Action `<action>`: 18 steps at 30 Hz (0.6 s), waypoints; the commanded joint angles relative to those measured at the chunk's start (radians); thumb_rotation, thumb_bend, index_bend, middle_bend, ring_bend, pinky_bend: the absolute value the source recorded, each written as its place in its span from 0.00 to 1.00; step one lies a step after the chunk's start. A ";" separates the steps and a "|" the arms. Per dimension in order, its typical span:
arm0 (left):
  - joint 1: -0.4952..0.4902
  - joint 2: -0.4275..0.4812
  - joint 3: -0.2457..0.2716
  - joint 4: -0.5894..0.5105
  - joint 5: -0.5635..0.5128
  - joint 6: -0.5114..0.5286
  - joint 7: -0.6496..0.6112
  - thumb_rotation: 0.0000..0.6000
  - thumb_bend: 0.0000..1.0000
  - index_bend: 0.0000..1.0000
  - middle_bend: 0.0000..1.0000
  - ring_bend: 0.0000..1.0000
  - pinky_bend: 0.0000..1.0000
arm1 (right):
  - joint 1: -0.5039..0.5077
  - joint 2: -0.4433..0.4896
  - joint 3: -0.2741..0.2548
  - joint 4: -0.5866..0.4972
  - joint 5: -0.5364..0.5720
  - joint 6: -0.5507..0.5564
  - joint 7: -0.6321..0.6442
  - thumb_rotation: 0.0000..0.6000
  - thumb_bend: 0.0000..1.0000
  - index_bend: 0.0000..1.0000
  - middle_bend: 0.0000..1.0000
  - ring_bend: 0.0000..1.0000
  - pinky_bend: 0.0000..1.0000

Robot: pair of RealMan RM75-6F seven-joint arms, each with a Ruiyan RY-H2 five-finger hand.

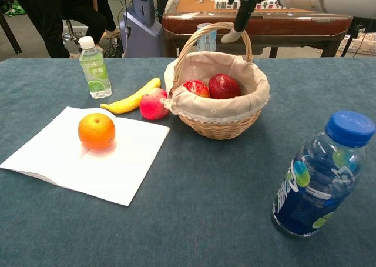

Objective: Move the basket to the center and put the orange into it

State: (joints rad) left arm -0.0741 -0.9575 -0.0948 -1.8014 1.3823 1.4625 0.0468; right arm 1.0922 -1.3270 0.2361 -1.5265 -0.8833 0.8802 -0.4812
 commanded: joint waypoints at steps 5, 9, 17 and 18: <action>-0.066 -0.010 -0.025 0.028 0.005 -0.070 -0.023 1.00 0.12 0.19 0.22 0.15 0.20 | -0.193 0.160 -0.085 -0.172 -0.174 0.192 0.072 1.00 0.20 0.00 0.00 0.00 0.23; -0.109 -0.020 -0.036 0.044 0.010 -0.121 -0.030 1.00 0.12 0.19 0.22 0.15 0.20 | -0.301 0.234 -0.137 -0.238 -0.249 0.296 0.087 1.00 0.20 0.00 0.00 0.00 0.23; -0.219 -0.064 -0.057 0.111 0.017 -0.251 -0.075 1.00 0.12 0.19 0.22 0.15 0.20 | -0.516 0.336 -0.244 -0.291 -0.376 0.462 0.154 1.00 0.21 0.00 0.00 0.00 0.23; -0.232 -0.071 -0.059 0.122 0.018 -0.265 -0.084 1.00 0.12 0.19 0.22 0.15 0.20 | -0.540 0.343 -0.252 -0.289 -0.383 0.480 0.167 1.00 0.20 0.00 0.00 0.00 0.23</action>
State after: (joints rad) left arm -0.2842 -1.0141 -0.1474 -1.6988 1.3980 1.2200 -0.0211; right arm 0.6065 -1.0106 0.0171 -1.8034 -1.2319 1.3181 -0.3465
